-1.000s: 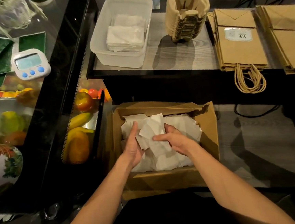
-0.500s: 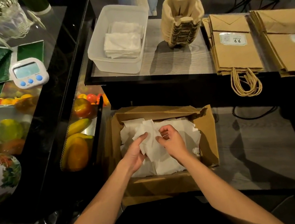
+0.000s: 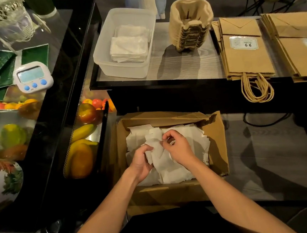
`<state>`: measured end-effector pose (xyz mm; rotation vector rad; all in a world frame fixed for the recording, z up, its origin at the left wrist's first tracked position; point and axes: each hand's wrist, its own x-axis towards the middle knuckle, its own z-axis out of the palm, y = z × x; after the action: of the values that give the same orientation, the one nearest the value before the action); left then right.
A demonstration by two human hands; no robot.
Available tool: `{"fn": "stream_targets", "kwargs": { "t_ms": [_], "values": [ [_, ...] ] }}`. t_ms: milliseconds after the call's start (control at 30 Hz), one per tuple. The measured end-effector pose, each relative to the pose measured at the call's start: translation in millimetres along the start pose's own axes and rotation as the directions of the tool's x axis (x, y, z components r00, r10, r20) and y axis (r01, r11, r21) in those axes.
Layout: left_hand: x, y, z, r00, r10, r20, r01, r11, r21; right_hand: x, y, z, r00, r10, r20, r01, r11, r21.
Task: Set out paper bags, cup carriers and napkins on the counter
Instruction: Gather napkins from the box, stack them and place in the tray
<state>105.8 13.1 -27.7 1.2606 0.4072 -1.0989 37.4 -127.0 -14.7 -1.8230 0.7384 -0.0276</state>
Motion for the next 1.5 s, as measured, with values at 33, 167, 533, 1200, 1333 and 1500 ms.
{"fn": "stream_targets", "kwargs": {
  "t_ms": [33, 167, 533, 1200, 1333, 1500],
  "values": [
    [0, 0, -1, 1.0, -0.003, -0.003, 0.003, 1.0, -0.018, -2, -1, -1, 1.0, 0.018, -0.016, -0.017, 0.999, 0.051],
    [1, -1, -2, 1.0, -0.004, -0.021, 0.002, 0.996, -0.094, -4, -2, -8, 0.997, 0.053, -0.058, -0.042, 0.983, 0.178],
    [3, 0, 2, 0.994, -0.004, -0.108, 0.002, 1.0, -0.017, -7, 3, -27, 0.954, 0.163, 0.25, -0.234, 0.928, 0.288],
    [12, -5, 1, 0.978, 0.077, -0.194, -0.097, 0.991, -0.096, -15, 1, -22, 0.873, 0.325, 0.362, -0.465, 0.779, 0.42],
    [10, -4, 10, 0.977, 0.077, -0.199, -0.101, 0.988, -0.113, -15, 0, 3, 0.912, 0.356, 0.205, -0.399, 0.885, 0.239],
    [9, -2, 7, 0.975, 0.05, -0.218, -0.098, 0.971, -0.217, -14, 13, 5, 0.94, 0.336, 0.049, -0.339, 0.913, 0.226]
  ]
}}
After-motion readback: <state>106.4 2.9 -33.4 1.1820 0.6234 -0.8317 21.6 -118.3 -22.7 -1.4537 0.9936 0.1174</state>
